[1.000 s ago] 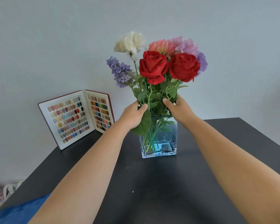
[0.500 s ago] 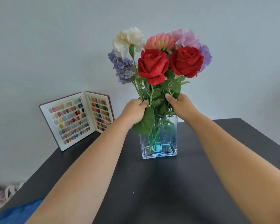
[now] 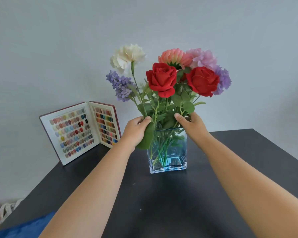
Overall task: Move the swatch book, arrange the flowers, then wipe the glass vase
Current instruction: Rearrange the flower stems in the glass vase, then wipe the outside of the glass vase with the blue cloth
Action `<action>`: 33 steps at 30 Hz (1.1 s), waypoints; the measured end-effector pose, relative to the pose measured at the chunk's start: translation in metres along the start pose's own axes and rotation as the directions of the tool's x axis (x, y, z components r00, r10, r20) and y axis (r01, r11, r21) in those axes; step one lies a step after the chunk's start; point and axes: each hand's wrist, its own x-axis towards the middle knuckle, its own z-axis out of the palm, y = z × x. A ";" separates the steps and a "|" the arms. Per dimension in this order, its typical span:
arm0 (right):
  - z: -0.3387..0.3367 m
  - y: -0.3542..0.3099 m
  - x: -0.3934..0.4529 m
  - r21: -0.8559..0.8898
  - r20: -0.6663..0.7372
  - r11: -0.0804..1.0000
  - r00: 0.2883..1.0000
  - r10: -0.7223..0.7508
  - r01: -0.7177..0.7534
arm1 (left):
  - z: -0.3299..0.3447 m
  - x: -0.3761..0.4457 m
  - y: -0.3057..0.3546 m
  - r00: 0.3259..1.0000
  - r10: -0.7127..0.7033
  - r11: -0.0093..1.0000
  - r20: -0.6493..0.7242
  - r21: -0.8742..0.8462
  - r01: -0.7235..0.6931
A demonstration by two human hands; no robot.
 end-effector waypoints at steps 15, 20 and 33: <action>0.009 0.012 -0.062 0.017 -0.333 0.998 0.941 -0.050 0.059 | -0.040 -0.058 -0.025 0.998 -0.022 0.998 -0.050 0.054 0.025; 0.019 -0.013 -0.085 0.027 -0.398 0.980 0.902 -0.170 0.196 | -0.095 -0.105 -0.052 0.997 -0.018 0.966 -0.079 0.255 0.037; 0.171 -0.057 -0.169 0.021 0.499 0.930 0.803 -0.327 0.366 | -0.221 -0.262 -0.102 0.952 -0.096 0.781 -0.292 0.571 0.254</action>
